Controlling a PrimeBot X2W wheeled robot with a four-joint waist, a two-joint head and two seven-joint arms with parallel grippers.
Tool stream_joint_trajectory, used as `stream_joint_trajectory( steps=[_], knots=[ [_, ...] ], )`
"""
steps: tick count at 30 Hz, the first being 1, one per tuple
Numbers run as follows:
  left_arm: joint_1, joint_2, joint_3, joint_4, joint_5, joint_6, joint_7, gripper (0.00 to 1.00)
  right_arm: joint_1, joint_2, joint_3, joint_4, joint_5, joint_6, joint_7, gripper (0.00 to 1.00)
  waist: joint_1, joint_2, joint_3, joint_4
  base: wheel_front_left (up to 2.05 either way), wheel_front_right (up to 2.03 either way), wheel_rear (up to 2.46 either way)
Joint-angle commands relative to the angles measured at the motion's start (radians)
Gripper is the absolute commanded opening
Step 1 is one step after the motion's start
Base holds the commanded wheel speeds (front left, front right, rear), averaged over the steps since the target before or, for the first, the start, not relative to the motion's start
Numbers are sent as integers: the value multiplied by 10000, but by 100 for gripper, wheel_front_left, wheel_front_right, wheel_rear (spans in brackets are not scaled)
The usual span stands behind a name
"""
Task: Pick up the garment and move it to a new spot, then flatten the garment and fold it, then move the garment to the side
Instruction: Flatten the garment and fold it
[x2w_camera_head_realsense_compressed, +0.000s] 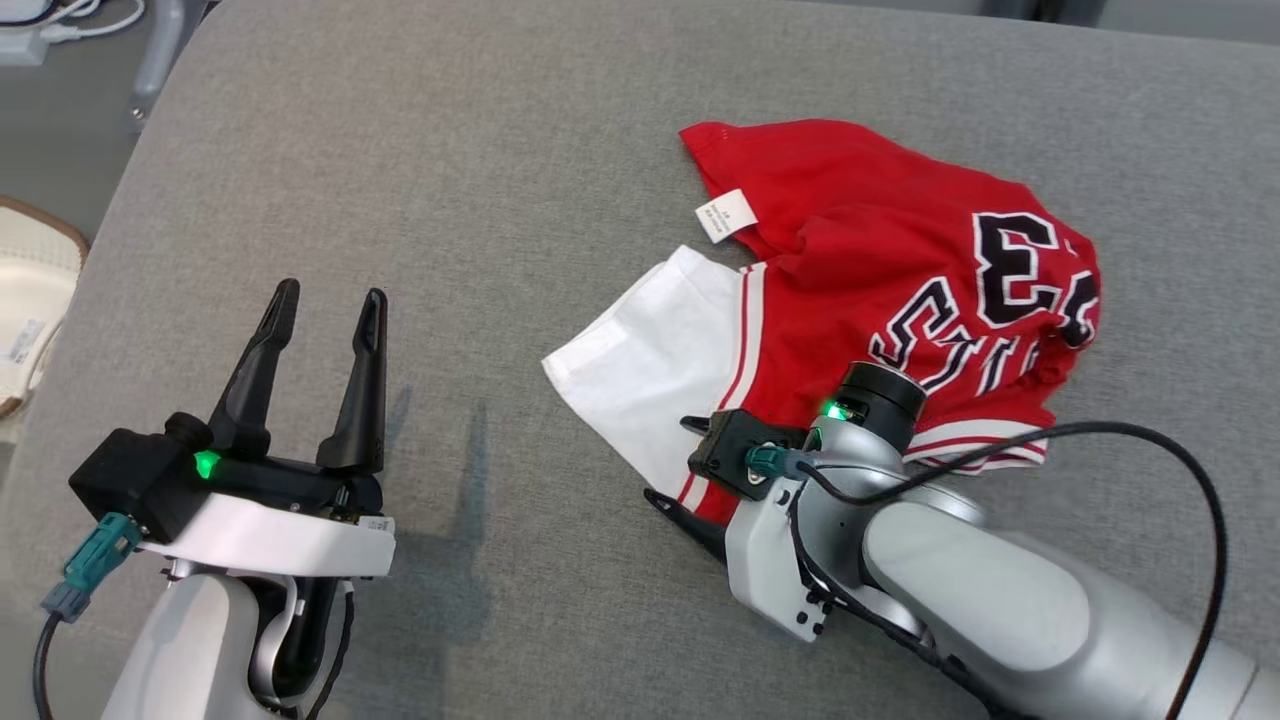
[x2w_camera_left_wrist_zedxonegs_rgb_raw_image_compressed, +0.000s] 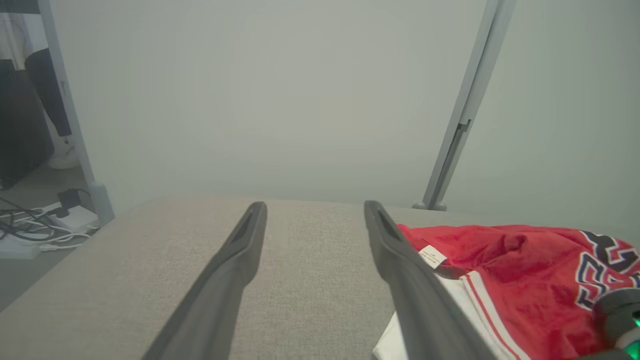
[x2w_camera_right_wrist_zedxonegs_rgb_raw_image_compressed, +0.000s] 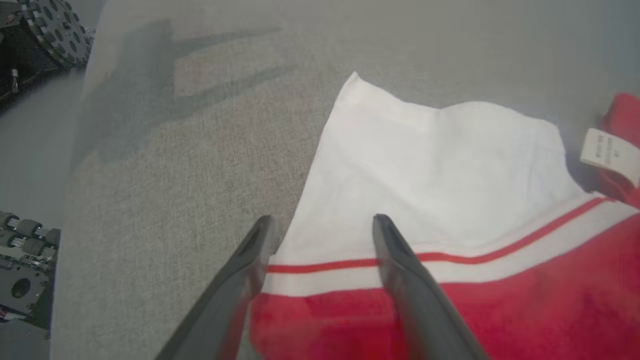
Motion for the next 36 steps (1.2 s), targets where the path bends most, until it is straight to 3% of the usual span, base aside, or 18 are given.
stream_joint_trajectory(
  steps=[1, 6, 7, 8, 9, 17, 24, 36],
  knots=[
    [-217, -45, 44, 66, 104, -91, -34, 100, -297, -5, 302, 350, 184, -4, 86, 100, 0, 0, 255, 318, 0, 0, 0],
    [-385, -227, 205, 178, 204, -195, -61, 100, -930, 150, 1481, 1599, 1037, -3, 616, 100, 0, 0, 251, 475, 0, 0, 0],
    [-373, -280, 261, 173, 239, -225, -62, 100, -1003, 173, 1576, 1740, 1249, -3, 663, 55, 0, 0, 243, 473, 0, 0, 0],
    [-356, -331, 307, 170, 256, -256, -61, 100, -1063, 209, 1653, 1836, 1427, -3, 700, 37, 0, 0, 233, 461, 0, 0, 0],
    [-330, -370, 363, 177, 296, -267, -57, 100, -1159, 242, 1731, 1894, 1535, -3, 695, 0, 0, 0, 219, 436, 0, 0, 0],
    [-125, -471, 705, 226, 535, -372, -59, 100, -1753, 237, 1786, 1594, 2203, -4, 201, 0, 0, 0, 0, 9, 0, 0, 0],
    [32, -468, 826, 217, 689, -425, -60, 100, -1996, 48, 898, 852, 2238, -3, -910, 0, 0, 0, -290, -299, 0, 0, 0],
    [511, -252, 1140, 229, 827, -417, -61, 100, -1977, 54, -1009, -2257, 1366, -3, -2328, 0, 0, 0, -1007, -1192, 0, 0, 0]
  ],
)
